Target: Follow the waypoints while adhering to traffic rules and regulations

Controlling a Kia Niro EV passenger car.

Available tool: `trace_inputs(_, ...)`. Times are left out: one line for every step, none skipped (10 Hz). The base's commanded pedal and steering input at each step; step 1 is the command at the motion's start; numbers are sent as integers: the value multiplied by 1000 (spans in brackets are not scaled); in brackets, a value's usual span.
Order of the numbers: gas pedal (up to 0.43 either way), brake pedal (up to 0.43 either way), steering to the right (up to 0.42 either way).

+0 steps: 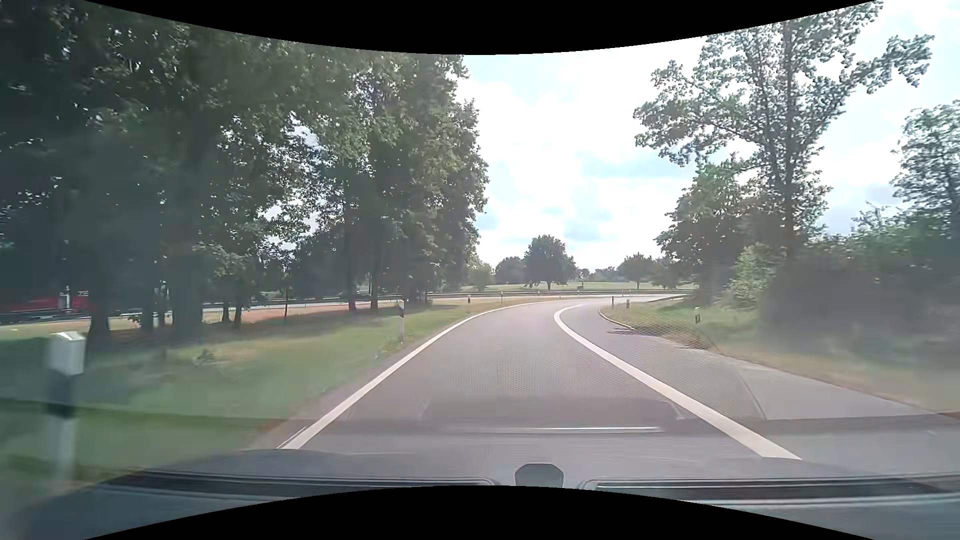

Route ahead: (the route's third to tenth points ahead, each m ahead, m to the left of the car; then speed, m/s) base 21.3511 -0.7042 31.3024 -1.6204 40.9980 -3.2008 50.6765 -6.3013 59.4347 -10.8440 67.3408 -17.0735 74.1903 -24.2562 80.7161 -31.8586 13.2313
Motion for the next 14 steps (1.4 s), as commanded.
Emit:
trace_inputs(189,0,-9)
trace_inputs(189,0,-1)
trace_inputs(189,0,3)
trace_inputs(189,0,6)
trace_inputs(197,0,10)
trace_inputs(197,0,14)
trace_inputs(197,0,19)
trace_inputs(209,0,23)
trace_inputs(220,0,26)
trace_inputs(220,0,27)
trace_inputs(228,0,29)
trace_inputs(240,0,32)
trace_inputs(240,0,36)
trace_inputs(240,0,39)
